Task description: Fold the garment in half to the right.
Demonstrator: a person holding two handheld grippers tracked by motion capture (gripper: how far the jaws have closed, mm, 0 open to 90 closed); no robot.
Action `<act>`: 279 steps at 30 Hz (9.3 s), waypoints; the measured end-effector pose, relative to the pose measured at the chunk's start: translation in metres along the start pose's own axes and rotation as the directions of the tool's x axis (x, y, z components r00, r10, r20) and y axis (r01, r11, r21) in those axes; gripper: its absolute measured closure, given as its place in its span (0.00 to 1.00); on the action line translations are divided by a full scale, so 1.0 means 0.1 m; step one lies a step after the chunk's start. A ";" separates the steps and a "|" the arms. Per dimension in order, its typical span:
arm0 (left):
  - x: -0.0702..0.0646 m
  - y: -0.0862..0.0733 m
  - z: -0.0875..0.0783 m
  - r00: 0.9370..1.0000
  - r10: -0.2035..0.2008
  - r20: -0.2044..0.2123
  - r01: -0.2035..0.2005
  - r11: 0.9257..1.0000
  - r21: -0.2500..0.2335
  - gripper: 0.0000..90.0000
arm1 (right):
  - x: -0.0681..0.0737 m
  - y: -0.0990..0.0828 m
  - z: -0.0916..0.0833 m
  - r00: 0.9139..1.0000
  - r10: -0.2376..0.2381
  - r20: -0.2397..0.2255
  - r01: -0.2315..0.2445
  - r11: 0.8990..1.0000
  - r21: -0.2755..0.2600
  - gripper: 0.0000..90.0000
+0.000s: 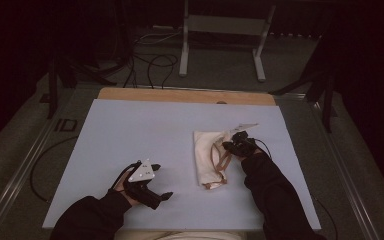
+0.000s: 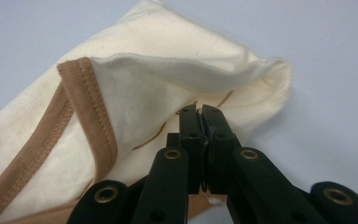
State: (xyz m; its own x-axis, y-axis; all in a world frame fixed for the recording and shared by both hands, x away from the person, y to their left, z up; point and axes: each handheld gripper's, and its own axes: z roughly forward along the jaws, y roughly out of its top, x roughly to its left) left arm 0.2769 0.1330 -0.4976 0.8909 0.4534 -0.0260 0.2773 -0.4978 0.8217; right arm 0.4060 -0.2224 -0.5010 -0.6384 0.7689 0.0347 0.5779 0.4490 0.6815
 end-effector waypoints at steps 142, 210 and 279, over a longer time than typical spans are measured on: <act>0.12 -0.29 -0.22 0.993 -0.058 -0.103 0.048 0.994 -0.095 0.01 | -0.48 0.30 0.18 0.981 0.179 0.073 -0.182 0.983 0.038 0.99; 0.18 -0.31 -0.25 0.995 -0.074 -0.065 0.069 0.995 -0.074 0.01 | -0.16 0.49 0.12 0.995 0.074 -0.069 -0.074 0.997 0.006 0.22; 0.17 -0.33 -0.27 0.996 -0.063 -0.055 0.060 0.996 -0.061 0.01 | 0.28 -0.51 -0.63 0.989 -0.079 -0.125 0.061 0.988 -0.145 0.10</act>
State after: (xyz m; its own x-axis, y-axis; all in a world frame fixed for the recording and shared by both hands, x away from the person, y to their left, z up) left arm 0.2732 0.1776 -0.5095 0.8504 0.5241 -0.0462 0.3076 -0.4241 0.8518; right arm 0.3265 -0.2531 -0.4888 -0.7408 0.6678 0.0719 0.4581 0.4240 0.7813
